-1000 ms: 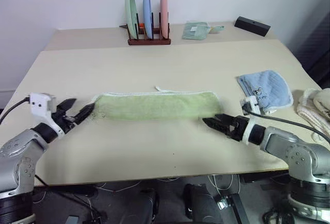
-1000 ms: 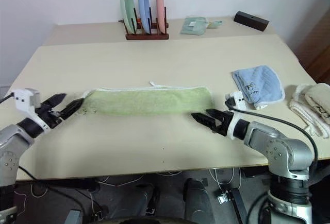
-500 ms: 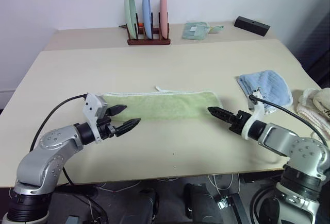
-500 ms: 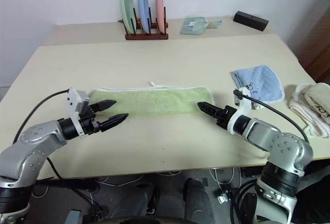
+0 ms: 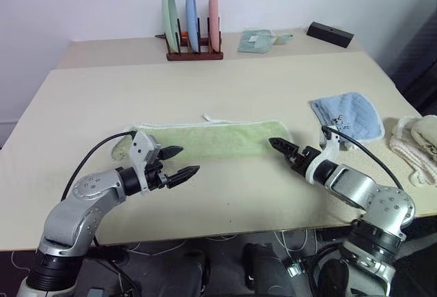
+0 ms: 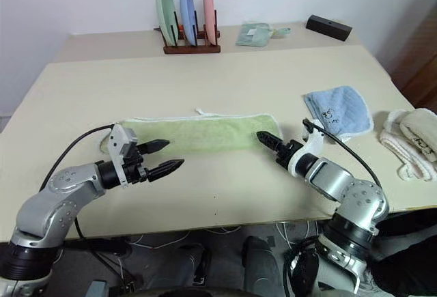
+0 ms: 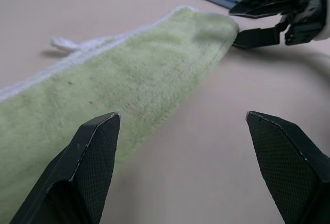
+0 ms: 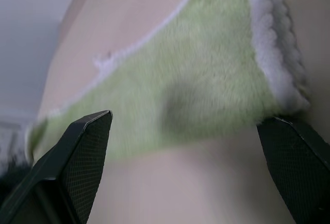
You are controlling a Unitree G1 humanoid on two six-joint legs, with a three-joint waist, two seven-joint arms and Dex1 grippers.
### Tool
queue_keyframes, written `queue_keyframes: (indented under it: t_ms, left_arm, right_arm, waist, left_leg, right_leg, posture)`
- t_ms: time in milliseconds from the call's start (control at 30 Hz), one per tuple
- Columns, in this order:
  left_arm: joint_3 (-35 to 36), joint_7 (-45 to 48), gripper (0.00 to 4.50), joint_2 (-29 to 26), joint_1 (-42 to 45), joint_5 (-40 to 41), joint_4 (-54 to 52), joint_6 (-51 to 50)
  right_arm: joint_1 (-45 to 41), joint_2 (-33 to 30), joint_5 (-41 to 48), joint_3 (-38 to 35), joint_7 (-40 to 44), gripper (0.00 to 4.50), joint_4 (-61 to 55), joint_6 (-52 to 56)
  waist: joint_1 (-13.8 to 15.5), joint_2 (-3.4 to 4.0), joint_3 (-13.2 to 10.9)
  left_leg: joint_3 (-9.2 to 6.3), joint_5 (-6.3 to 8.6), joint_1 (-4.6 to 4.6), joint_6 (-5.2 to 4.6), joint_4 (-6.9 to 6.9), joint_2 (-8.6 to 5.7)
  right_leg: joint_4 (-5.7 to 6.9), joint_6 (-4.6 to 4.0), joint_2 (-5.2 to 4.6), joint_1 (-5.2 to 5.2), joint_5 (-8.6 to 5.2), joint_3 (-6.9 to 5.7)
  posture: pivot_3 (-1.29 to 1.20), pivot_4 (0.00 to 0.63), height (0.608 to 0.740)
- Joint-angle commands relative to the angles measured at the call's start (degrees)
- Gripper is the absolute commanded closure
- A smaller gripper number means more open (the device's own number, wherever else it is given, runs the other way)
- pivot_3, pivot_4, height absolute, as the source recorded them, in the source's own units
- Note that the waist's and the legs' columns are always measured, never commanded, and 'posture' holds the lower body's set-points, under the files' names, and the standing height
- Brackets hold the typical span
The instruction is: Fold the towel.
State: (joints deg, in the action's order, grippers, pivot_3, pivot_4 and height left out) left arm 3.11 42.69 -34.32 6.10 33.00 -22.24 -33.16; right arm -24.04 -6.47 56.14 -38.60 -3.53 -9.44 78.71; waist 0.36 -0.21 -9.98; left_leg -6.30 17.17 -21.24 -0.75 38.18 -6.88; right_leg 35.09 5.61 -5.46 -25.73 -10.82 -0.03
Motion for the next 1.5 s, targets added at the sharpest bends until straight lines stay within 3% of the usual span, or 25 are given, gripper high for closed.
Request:
queue_keyframes:
  t_ms: [33,133,333,500,700,833,900,1067,1200,1500]
  left_arm:
    - [0.10,-0.10,0.48,0.21,0.84,-0.81,-0.90,1.47]
    - [0.07,-0.10,0.47,0.45,0.97,-1.19,-0.48,1.89]
    - [-0.19,0.26,0.47,0.97,0.83,-2.31,0.67,3.15]
    - [-0.48,1.33,0.47,1.29,-0.08,-4.04,2.88,5.91]
    - [-1.17,2.49,0.47,1.28,-0.25,-5.26,4.18,7.58]
    - [-2.34,3.06,0.47,1.49,1.21,-6.34,5.55,8.36]
    - [-2.50,2.96,0.47,1.71,1.85,-6.51,5.81,8.33]
    - [-2.48,2.53,0.47,2.24,2.39,-6.76,5.48,8.05]
    - [-1.93,1.01,0.47,2.41,1.04,-6.91,3.47,7.57]
    - [-1.42,-0.69,0.47,2.30,-0.60,-6.58,0.84,6.70]
  right_arm:
    - [-2.11,0.61,-1.95,-0.96,-4.34,0.26,4.04,-3.17]
    - [-2.85,-0.69,-2.73,-0.12,-4.41,1.27,5.76,-5.26]
    - [-2.61,-2.27,-1.93,0.51,-4.31,4.43,4.57,-6.77]
    - [-0.26,-8.45,-1.33,1.93,-0.72,4.43,0.60,-7.54]
    - [3.10,-22.24,-4.86,7.66,11.20,4.43,-2.28,-12.26]
    - [4.85,-36.68,-18.16,25.87,26.94,4.43,-8.52,-25.82]
    - [3.28,-39.90,-23.04,33.70,32.34,4.43,-10.62,-31.41]
    - [-1.54,-41.04,-32.13,46.92,40.24,4.43,-11.46,-38.95]
    - [-8.29,-34.47,-43.50,61.83,42.32,4.43,-4.87,-43.43]
    - [-8.50,-31.96,-48.50,62.51,46.15,4.43,-2.15,-46.65]
  waist:
    - [0.01,-0.01,0.04]
    - [0.11,0.03,0.08]
    - [0.04,0.05,0.08]
    - [0.33,0.10,0.07]
    - [0.26,0.11,0.06]
    - [0.05,0.17,0.02]
    - [-0.21,0.09,0.05]
    - [-0.47,0.06,0.03]
    - [-0.18,-0.01,0.02]
    - [0.39,-0.05,0.00]
  left_leg:
    - [0.00,0.00,0.01,0.00,0.01,0.00]
    - [0.00,0.01,0.02,-0.02,0.00,0.00]
    - [0.00,0.01,-0.01,-0.02,0.00,-0.01]
    - [0.00,0.01,-0.04,-0.04,0.00,-0.06]
    - [0.01,0.04,-0.05,-0.08,-0.01,-0.05]
    - [0.04,0.04,-0.05,-0.09,-0.02,-0.02]
    - [0.07,0.04,-0.04,-0.09,-0.03,0.04]
    - [0.05,0.03,-0.07,-0.06,-0.02,0.11]
    - [0.07,-0.04,-0.09,0.08,0.03,0.05]
    - [-0.05,-0.13,-0.17,0.25,0.02,-0.12]
  right_leg:
    - [0.01,0.00,0.00,0.01,0.00,0.00]
    - [0.01,0.00,0.02,0.01,0.00,-0.02]
    - [0.01,0.00,0.01,-0.01,0.00,-0.01]
    - [-0.01,0.01,0.02,-0.01,-0.01,-0.03]
    - [-0.05,0.02,-0.02,-0.01,-0.01,-0.03]
    - [-0.06,0.04,0.01,-0.01,-0.03,-0.05]
    - [-0.07,0.06,0.02,-0.02,-0.04,-0.07]
    - [-0.11,0.06,0.02,-0.02,-0.04,-0.09]
    - [-0.16,0.05,-0.01,-0.02,-0.02,-0.07]
    - [-0.20,0.06,-0.09,-0.06,-0.02,-0.09]
  posture:
    - [0.00,0.150,0.740]
    - [0.00,0.150,0.740]
    - [0.00,0.150,0.740]
    - [0.00,0.150,0.740]
    - [0.00,0.150,0.740]
    - [0.00,0.150,0.740]
    - [0.00,0.150,0.740]
    - [0.00,0.150,0.740]
    - [0.00,0.150,0.740]
    - [0.00,0.150,0.740]
